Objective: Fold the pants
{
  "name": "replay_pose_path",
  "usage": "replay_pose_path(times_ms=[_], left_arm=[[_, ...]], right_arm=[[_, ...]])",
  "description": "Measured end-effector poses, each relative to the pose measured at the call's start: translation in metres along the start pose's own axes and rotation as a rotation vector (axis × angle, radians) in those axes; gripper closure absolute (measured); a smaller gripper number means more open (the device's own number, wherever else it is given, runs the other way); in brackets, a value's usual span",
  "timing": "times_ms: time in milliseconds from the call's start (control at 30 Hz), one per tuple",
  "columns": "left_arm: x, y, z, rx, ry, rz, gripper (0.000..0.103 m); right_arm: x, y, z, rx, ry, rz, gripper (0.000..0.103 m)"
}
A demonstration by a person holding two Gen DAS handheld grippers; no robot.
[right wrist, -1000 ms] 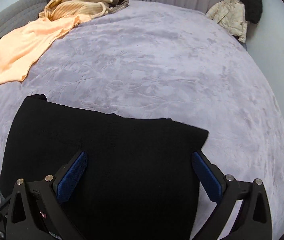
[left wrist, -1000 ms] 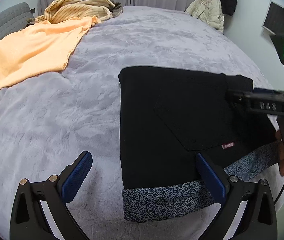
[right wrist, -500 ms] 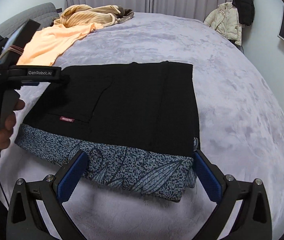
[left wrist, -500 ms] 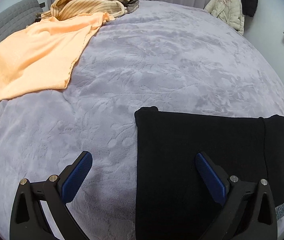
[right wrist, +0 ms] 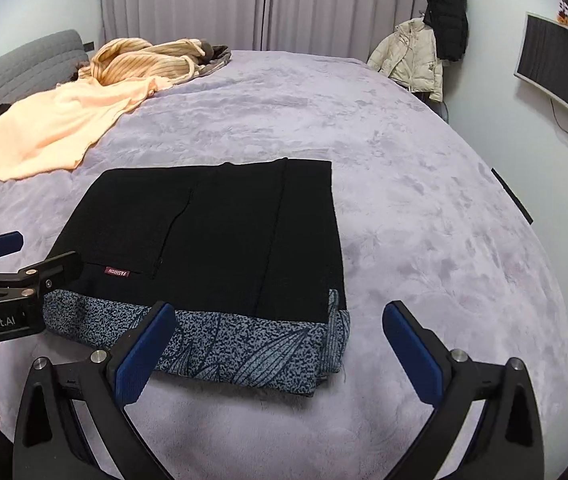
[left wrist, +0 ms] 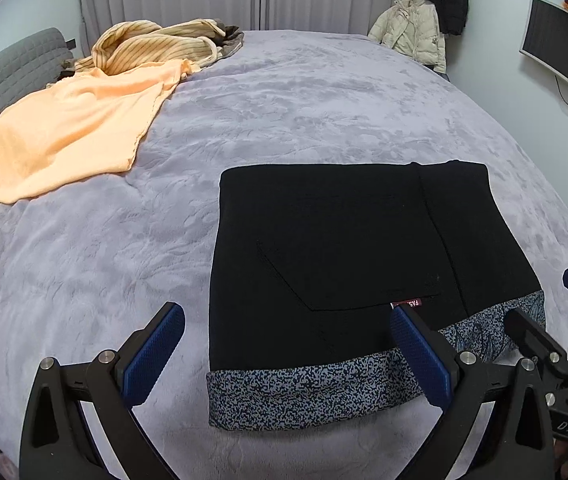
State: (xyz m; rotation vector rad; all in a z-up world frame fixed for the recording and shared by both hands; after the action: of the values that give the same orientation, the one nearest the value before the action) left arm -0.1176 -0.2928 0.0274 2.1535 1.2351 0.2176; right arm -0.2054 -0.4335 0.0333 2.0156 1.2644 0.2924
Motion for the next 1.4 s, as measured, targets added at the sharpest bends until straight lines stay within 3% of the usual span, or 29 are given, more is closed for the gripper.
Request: replay_pose_path(times_ms=[100,400,600,867,1400], left_arm=[[0.004,-0.004,0.004,0.015,0.005,-0.021,0.0],[0.005,-0.009,0.005,-0.002,-0.017,-0.05,0.0],[0.003,-0.021,0.008,0.045,-0.033,-0.065,0.0],[-0.009,-0.018,0.002,0.04,-0.023,-0.019,0.0],[-0.009,-0.015,0.01,0.069,-0.021,-0.024,0.0]], right_arm=[[0.013,-0.003,0.005,0.036,0.039,-0.011,0.0],[0.021,-0.017,0.019,0.122,0.028,-0.023,0.0],[0.024,-0.017,0.02,0.127,0.011,-0.036,0.0],[0.025,-0.018,0.02,0.132,-0.004,-0.058,0.0],[0.028,-0.014,0.024,0.13,-0.019,-0.07,0.0]])
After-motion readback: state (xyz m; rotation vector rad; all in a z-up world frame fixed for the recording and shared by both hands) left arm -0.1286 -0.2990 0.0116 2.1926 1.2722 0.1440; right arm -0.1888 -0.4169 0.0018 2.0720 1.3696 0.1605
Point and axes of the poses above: each gripper's, at about its wrist camera, not at the fingertips, and z roughly the way its jaws point, x to its left, y to its top, the point moved 10 cm from there along z, roughly the way its jaws point, and after that the axes turned 8 degrees about -y, right-handed, at the moved point
